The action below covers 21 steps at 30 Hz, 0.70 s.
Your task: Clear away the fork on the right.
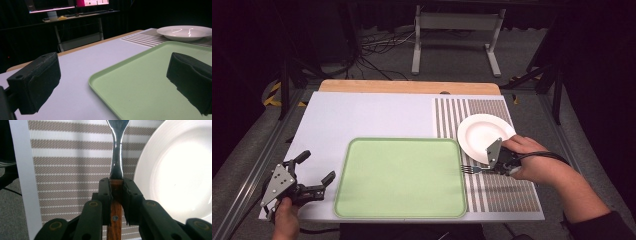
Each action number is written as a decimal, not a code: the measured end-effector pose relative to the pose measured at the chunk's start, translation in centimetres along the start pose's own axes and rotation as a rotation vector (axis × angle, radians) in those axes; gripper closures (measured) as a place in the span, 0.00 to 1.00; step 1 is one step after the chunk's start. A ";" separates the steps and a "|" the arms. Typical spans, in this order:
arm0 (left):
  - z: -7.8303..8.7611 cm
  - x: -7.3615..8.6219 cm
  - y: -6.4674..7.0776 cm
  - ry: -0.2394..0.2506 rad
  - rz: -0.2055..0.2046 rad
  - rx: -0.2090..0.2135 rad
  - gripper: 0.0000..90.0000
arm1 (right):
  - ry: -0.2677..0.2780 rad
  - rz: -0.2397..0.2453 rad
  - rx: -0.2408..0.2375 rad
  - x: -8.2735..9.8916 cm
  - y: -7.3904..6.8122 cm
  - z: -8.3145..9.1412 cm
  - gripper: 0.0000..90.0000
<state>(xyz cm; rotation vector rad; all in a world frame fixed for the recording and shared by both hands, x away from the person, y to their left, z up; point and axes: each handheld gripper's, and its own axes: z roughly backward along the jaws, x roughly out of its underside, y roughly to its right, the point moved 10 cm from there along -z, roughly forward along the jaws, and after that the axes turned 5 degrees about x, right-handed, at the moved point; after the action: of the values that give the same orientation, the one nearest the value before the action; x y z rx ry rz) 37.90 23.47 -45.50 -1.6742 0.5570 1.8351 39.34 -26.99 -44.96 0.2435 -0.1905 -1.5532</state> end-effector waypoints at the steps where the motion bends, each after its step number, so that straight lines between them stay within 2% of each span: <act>1: 0.0 0.0 0.0 -0.001 -0.001 0.002 0.00 | 0.006 0.002 0.001 -0.5 0.1 0.1 0.87; 10: 0.1 0.0 0.0 0.002 0.004 0.000 0.00 | 0.049 0.024 0.008 -4.2 0.8 0.7 0.87; 21: 0.0 0.0 0.0 0.002 0.003 0.001 0.00 | 0.075 0.042 -0.001 -7.7 1.1 0.8 0.87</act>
<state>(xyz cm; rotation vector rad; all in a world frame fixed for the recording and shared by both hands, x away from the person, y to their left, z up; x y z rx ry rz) 37.90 23.53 -45.48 -1.6755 0.5609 1.8352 40.10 -19.35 -43.64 0.2951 -0.1353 -1.5002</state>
